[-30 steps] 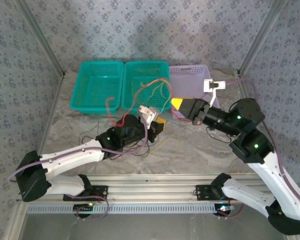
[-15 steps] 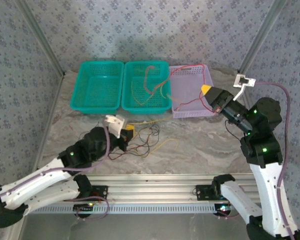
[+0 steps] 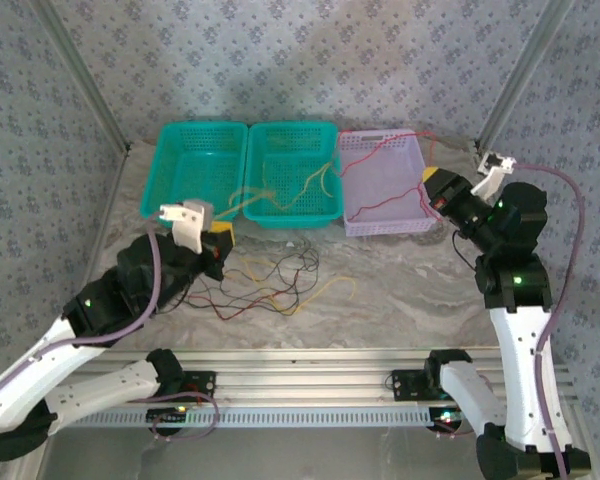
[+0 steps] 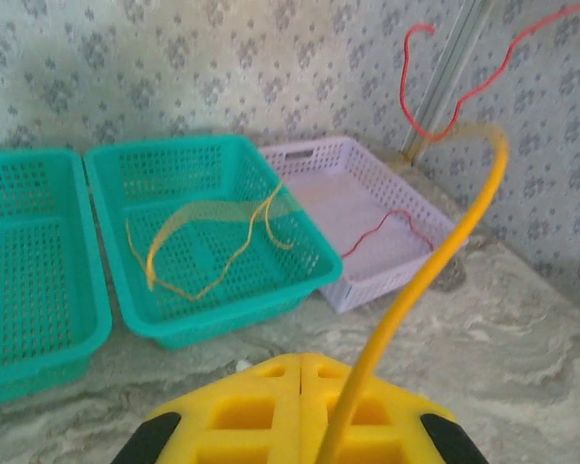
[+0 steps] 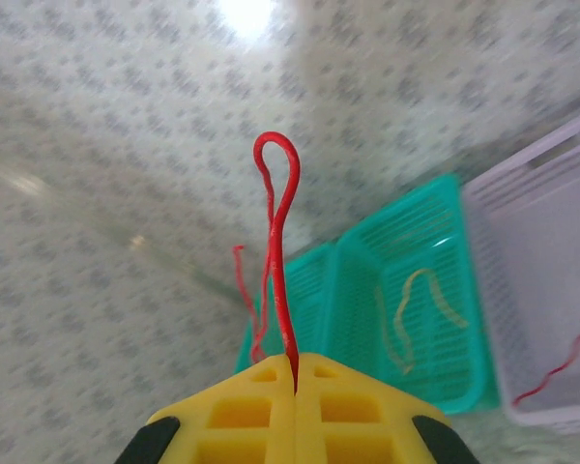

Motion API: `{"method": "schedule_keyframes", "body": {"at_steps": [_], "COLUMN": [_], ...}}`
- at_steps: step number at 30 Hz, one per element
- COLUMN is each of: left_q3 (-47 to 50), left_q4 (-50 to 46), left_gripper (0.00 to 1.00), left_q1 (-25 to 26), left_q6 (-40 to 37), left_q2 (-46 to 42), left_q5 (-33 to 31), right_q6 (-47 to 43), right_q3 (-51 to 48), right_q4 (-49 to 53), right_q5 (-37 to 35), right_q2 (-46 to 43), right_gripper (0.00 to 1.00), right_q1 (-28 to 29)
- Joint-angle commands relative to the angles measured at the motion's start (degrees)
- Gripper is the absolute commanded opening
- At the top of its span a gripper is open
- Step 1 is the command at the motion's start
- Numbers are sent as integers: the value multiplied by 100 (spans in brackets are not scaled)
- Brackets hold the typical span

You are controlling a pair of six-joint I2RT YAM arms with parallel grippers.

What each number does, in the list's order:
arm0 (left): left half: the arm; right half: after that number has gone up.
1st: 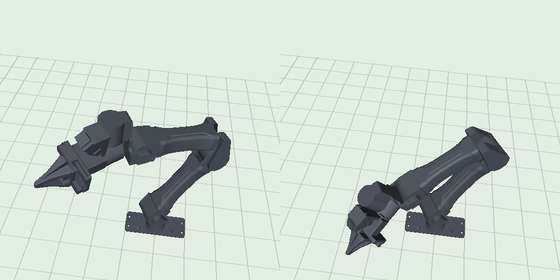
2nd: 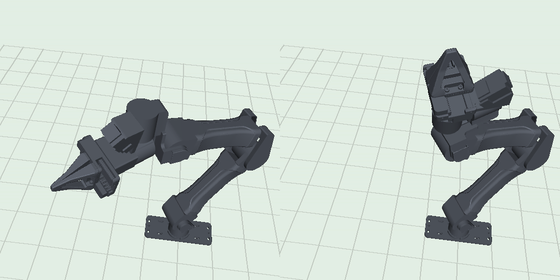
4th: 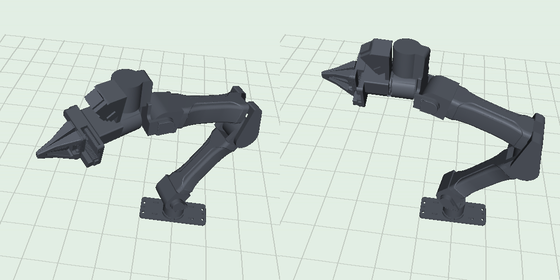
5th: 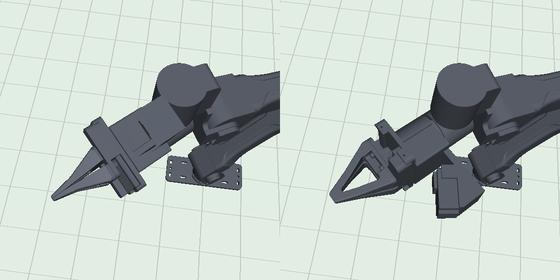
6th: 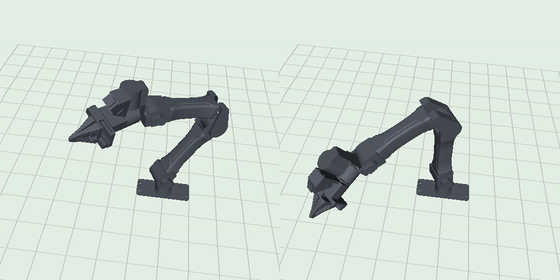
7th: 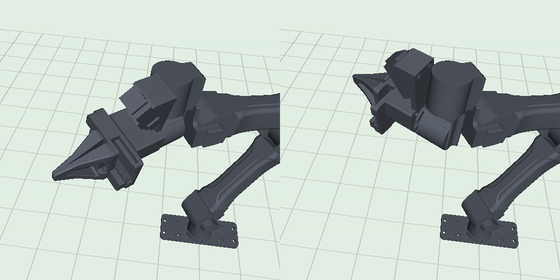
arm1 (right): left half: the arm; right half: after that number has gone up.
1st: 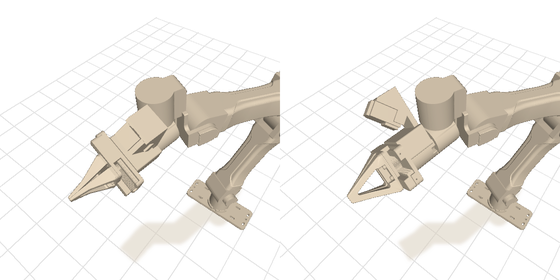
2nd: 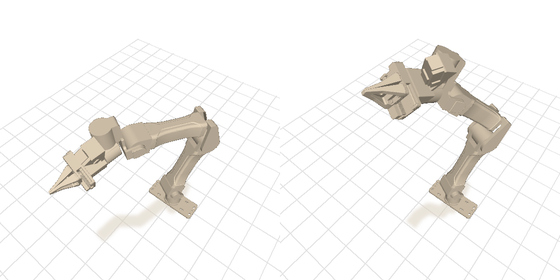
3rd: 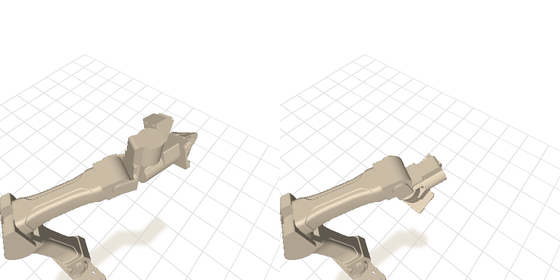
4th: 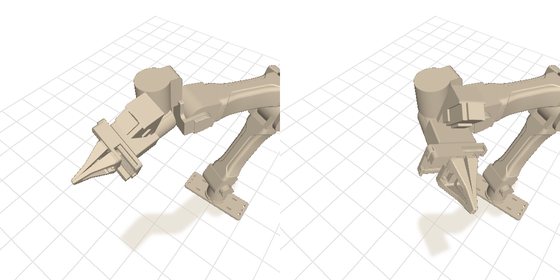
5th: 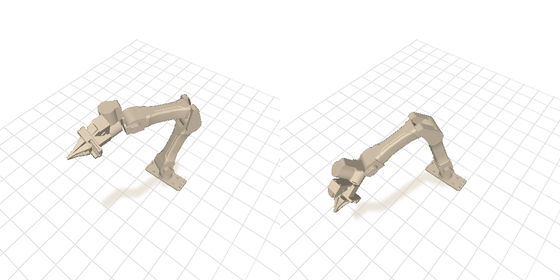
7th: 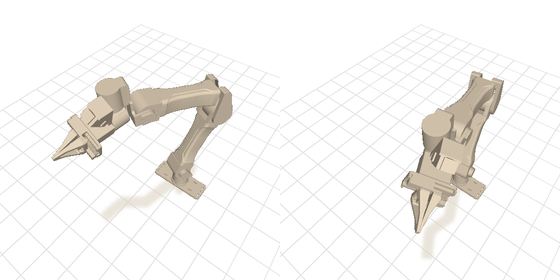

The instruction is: Untangle the cables

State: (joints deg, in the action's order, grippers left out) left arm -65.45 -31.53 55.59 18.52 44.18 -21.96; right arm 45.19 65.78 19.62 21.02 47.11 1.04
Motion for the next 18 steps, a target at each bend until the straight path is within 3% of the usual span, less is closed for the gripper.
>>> {"method": "schedule_keyframes", "body": {"at_steps": [1,18], "left_q3": [-873,-6304], "left_q4": [-323,-1073], "left_gripper": [0,0], "left_q1": [-13,-85], "left_q6": [-270,-1938], "left_q2": [375,3585], "left_q5": [-54,24], "right_q6": [-692,-1454], "right_q3": [-2,-645], "right_q4": [406,76], "right_q5": [-1363,-2998], "right_q2": [-61,1095], "right_gripper": [0,0], "right_q1": [-27,214]}}
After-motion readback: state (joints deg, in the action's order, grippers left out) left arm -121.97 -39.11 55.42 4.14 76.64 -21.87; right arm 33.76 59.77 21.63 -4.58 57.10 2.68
